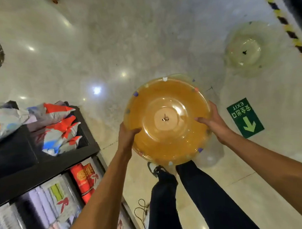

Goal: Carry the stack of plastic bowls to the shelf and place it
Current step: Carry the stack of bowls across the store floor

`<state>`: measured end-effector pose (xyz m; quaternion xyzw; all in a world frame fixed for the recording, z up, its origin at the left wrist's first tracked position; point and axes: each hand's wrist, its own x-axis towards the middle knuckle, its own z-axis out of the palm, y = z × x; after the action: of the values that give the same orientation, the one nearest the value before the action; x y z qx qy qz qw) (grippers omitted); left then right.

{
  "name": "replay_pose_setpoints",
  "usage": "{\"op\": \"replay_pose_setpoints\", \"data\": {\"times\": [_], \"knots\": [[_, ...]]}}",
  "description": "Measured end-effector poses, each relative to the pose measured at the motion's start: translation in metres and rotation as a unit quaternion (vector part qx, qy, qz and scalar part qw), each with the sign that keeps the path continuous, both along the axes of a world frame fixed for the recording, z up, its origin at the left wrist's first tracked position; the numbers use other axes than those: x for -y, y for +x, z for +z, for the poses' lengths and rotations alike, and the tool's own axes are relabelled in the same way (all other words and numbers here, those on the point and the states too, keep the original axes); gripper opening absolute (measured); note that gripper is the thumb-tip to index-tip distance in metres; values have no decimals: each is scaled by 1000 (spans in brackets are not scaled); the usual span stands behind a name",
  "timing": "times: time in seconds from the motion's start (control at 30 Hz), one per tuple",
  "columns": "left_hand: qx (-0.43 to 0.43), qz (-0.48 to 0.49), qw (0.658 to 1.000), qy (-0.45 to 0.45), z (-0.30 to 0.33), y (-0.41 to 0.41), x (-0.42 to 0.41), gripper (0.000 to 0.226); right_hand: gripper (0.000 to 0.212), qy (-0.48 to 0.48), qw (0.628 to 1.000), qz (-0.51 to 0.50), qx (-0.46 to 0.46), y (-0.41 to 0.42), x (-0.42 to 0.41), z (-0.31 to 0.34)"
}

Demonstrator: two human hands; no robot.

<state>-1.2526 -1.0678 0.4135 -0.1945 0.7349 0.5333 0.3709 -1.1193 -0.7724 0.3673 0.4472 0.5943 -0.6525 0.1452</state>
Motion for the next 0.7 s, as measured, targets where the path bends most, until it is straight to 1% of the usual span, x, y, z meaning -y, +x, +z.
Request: {"op": "replay_pose_setpoints", "data": {"times": [0.03, 0.13, 0.2, 0.27, 0.37, 0.4, 0.5, 0.53, 0.57, 0.63, 0.67, 0.7], "knots": [[6, -6, 1000, 0, -4, -10, -17, 59, 91, 9, 1000, -13, -4, -2, -13, -3], [-4, -36, 999, -32, -41, -30, -53, 86, 93, 10, 999, -37, 5, -9, -49, -26], [12, -40, 998, -38, -73, -45, -77, 92, 92, 14, 998, -56, 12, -14, -70, -51], [24, -54, 998, -35, -103, -59, -101, 86, 91, 27, 997, -70, 18, -19, -85, -80], [49, -79, 995, -48, -163, -82, -124, 67, 91, 23, 995, -90, 40, -28, -101, -125], [55, -85, 994, -51, -179, -90, -133, 65, 91, 23, 993, -103, 47, -31, -105, -138], [68, -112, 990, -58, -238, -118, -148, 79, 90, 23, 990, -126, 63, -39, -113, -187], [69, -124, 988, -59, -254, -126, -151, 81, 89, 15, 989, -132, 68, -42, -115, -203], [71, -129, 988, -53, -264, -132, -156, 74, 89, 11, 988, -140, 71, -45, -116, -219], [71, -135, 988, -40, -291, -148, -166, 49, 89, 11, 986, -149, 68, -51, -119, -254], [72, -142, 987, -36, -309, -152, -171, 48, 89, 5, 986, -150, 70, -50, -122, -271], [78, -150, 985, -40, -326, -155, -176, 58, 89, -1, 986, -152, 75, -50, -126, -286]]}}
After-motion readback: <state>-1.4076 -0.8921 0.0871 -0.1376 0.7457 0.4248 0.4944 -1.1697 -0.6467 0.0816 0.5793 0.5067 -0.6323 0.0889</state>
